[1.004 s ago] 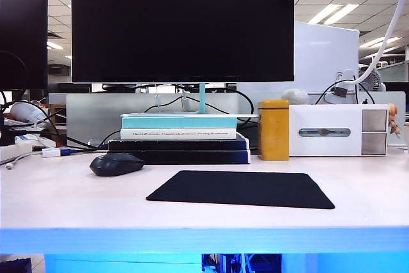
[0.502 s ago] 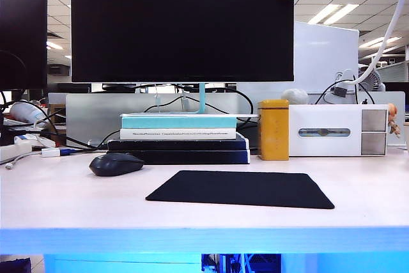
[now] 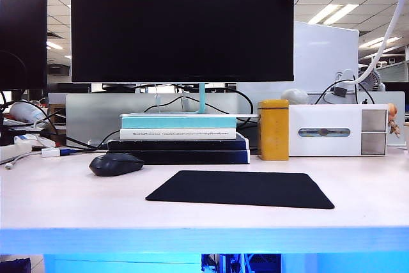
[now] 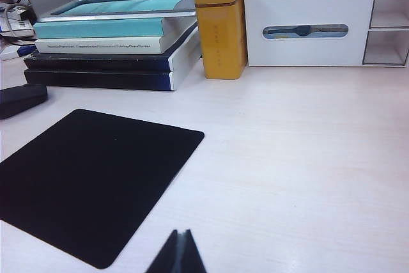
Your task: Place the black mouse on the black mouse pad.
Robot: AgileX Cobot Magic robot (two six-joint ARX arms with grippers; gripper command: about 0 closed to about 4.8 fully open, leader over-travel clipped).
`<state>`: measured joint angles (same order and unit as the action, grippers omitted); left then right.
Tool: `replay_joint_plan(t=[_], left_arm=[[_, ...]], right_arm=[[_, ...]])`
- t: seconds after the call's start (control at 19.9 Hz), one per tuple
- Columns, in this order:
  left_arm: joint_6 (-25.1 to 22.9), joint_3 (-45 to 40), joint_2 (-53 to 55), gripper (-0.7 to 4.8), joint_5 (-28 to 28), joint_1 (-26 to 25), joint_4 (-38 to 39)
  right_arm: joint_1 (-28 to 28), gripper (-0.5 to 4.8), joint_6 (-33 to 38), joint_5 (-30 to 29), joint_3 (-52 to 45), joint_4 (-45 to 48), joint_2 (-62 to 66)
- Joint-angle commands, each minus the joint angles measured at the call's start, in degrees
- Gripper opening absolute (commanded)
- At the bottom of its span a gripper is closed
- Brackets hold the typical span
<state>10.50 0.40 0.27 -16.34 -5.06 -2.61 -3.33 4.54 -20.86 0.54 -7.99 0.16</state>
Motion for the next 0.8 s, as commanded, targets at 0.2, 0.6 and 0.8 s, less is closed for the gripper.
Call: replay_joint_plan(t=[0.2, 0.6, 0.8], left_arm=[[-1.4, -0.1, 0.2, 1.03, -1.0, 0.0, 11.1], [3.9, 1.7, 1.2, 0.85, -5.6, 0.0, 8.7], [3.5, 6.8, 6.1, 0.65, -7.5, 0.0, 9.0]], right_arm=[[2.1, -0.02, 0.6, -2.2, -0.5, 0.8, 0.0], [13.7, -0.02, 1.4, 3.3, 5.9, 3.7, 7.6], [18.1, -0.01, 1.2, 2.8, 12.0, 8.1, 24.0]])
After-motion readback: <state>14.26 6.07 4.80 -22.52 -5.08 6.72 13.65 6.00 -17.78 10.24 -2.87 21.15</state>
